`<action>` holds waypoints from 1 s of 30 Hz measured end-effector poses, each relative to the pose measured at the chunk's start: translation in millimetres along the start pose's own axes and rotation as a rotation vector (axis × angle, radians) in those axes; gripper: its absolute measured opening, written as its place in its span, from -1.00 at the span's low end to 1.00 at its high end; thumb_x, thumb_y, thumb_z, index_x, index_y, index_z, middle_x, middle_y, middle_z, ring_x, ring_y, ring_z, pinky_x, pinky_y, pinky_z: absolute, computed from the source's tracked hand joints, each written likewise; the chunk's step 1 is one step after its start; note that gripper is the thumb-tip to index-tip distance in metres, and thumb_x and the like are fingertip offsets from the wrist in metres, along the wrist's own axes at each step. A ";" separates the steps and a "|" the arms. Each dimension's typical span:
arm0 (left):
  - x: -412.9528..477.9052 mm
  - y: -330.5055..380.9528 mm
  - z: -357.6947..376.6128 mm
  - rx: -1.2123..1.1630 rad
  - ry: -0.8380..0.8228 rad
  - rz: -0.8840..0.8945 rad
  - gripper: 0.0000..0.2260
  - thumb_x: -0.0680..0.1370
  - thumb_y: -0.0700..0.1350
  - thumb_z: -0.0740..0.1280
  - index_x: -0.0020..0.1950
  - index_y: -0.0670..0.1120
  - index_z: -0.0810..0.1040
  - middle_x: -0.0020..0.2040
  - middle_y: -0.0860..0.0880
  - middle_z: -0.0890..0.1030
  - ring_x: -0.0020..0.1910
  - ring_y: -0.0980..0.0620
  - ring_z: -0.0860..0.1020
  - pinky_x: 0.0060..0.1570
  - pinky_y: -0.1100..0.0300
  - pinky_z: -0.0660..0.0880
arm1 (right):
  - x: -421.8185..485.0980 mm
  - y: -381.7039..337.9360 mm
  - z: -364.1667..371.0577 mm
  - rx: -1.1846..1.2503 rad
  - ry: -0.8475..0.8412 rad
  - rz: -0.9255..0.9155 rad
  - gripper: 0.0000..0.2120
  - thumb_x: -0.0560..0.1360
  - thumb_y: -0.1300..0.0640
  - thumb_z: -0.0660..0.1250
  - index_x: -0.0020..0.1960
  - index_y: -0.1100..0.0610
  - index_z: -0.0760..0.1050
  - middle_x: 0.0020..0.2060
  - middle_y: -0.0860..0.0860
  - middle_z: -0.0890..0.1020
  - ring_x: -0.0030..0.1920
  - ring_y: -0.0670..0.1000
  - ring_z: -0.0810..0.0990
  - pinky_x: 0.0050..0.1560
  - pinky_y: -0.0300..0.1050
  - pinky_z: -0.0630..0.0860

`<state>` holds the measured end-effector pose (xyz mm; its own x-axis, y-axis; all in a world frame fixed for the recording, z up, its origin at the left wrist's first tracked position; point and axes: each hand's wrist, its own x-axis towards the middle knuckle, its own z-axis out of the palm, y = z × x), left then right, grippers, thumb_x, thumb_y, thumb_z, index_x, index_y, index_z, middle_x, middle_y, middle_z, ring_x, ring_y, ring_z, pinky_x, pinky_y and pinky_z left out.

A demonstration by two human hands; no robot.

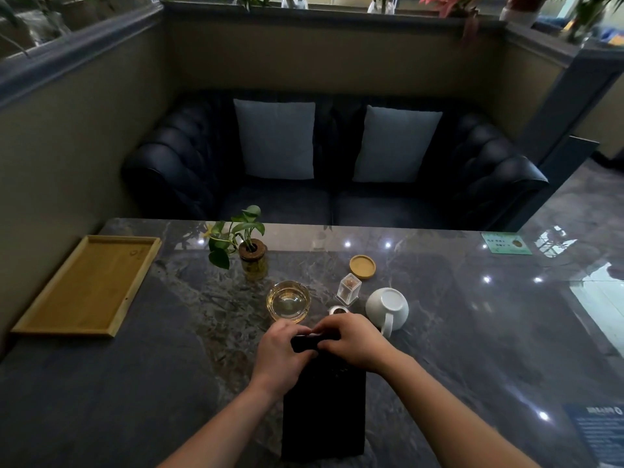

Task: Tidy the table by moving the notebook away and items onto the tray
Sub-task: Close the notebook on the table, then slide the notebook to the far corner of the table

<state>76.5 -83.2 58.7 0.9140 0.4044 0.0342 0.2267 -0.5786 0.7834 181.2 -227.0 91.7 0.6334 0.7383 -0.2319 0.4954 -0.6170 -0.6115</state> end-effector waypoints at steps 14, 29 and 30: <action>-0.4 -4.6 2.1 0.024 0.022 -0.109 -0.68 0.25 -0.14 0.63 -0.03 -0.03 0.71 -0.07 0.07 0.60 -0.07 0.13 0.57 -0.04 0.50 0.35 | -43.9 71.1 93.0 0.887 0.256 0.436 -0.75 0.52 0.00 0.41 0.13 0.08 0.58 -0.08 -0.02 0.74 -0.05 -0.04 0.70 -0.09 -0.22 0.59; 6.0 9.3 67.6 -0.031 -0.263 0.102 -0.57 0.46 -0.09 0.48 0.31 -0.09 0.52 0.12 -0.03 0.55 0.04 0.04 0.57 0.09 0.11 0.53 | -107.5 117.9 56.4 0.739 0.758 0.654 -0.90 0.58 0.02 0.33 -0.04 -0.02 0.62 -0.21 -0.10 0.70 -0.18 -0.17 0.63 -0.14 -0.22 0.52; 5.7 10.2 79.2 -0.018 -0.301 0.146 -0.56 0.46 -0.09 0.47 0.33 -0.11 0.50 0.14 -0.06 0.55 0.08 0.01 0.56 0.13 0.08 0.51 | -114.7 126.9 50.6 0.725 0.785 0.688 -0.90 0.58 0.00 0.32 -0.05 -0.05 0.62 -0.21 -0.12 0.70 -0.19 -0.20 0.63 -0.16 -0.22 0.52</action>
<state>110.7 -142.9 17.8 0.9954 0.0890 -0.0358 0.0824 -0.6017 0.7945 141.4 -376.2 2.4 0.9331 -0.1864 -0.3075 -0.3545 -0.3341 -0.8733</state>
